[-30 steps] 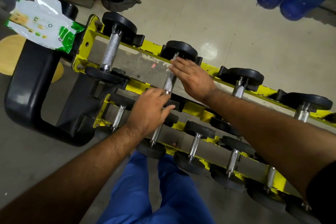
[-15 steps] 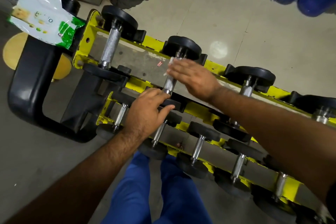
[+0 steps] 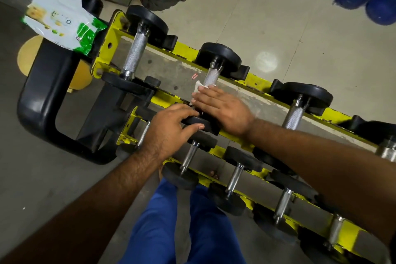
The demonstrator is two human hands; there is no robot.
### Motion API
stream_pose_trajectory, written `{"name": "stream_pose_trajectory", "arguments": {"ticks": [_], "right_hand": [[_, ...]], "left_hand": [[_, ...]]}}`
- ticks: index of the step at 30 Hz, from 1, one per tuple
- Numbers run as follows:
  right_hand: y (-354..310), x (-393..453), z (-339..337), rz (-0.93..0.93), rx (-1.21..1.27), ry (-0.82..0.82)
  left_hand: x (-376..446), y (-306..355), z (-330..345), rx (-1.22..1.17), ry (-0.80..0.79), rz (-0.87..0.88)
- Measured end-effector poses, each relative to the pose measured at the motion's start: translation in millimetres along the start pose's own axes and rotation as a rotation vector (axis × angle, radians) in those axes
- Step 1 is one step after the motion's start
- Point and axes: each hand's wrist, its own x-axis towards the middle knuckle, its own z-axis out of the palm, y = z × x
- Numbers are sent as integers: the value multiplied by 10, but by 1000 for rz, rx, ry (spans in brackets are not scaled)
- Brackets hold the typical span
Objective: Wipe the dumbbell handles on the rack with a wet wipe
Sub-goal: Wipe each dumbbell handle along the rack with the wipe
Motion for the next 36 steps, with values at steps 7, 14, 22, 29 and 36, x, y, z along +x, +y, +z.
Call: {"name": "stream_pose_trajectory", "arguments": {"ticks": [7,14,22,29,36], "right_hand": [[-28,8,7,127,27,69],[69,32,-102,190,16,47],[137,106,-163,219,3,57],[178,116,-188,-35,-1,-92],[67,86,-183,-49,-3,-163]], "left_hand": [[-52,-4,22,-37,54,-24],[-104,30,107,-114,121,-96],[-69,23,64,-104,84,-115],[-73,21,69,-108,89,-110],[-59,-31,31,-129,55,-102]]}}
